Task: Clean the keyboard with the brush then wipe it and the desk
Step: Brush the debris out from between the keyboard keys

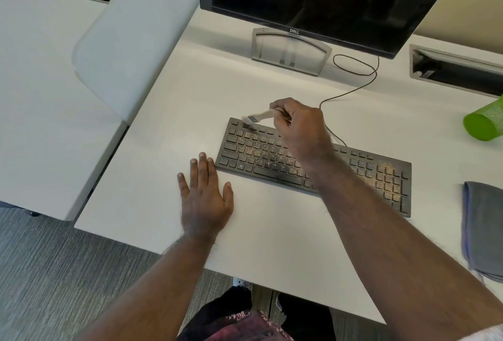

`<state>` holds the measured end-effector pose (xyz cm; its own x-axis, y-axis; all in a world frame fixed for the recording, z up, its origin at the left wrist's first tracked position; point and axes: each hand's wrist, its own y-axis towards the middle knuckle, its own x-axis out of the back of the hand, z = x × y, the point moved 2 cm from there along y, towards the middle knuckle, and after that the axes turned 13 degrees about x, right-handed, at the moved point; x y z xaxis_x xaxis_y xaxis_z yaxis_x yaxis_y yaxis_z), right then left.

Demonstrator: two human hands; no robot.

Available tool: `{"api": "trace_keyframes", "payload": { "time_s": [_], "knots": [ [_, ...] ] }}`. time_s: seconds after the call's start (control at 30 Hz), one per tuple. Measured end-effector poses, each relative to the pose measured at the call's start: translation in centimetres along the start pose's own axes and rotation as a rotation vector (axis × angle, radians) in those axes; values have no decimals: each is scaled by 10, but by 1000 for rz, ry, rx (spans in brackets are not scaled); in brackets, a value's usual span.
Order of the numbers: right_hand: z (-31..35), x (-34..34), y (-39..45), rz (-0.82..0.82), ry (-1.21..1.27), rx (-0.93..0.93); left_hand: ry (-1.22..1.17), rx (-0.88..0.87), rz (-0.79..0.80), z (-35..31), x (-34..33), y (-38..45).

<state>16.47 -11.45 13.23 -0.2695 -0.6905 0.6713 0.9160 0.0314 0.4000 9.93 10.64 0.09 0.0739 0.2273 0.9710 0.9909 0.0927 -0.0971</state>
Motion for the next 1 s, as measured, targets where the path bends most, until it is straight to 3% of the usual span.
{"api": "trace_keyframes", "payload": {
  "time_s": [0.13,0.3,0.43,0.87,1.0],
  "knots": [
    [2,3,-2,64,-41,39,-1,2,-6,0,0,0],
    [-5,10,-1,1,-36,-48,-2,0,-2,0,0,0],
    [0,7,-5,75,-25,6,7,-3,-1,0,0,0],
    [-1,8,-4,3,-80,-54,-2,-1,3,0,1,-1],
    [6,8,-8,75,-46,21,5,0,4,0,1,-1]
  ]
}}
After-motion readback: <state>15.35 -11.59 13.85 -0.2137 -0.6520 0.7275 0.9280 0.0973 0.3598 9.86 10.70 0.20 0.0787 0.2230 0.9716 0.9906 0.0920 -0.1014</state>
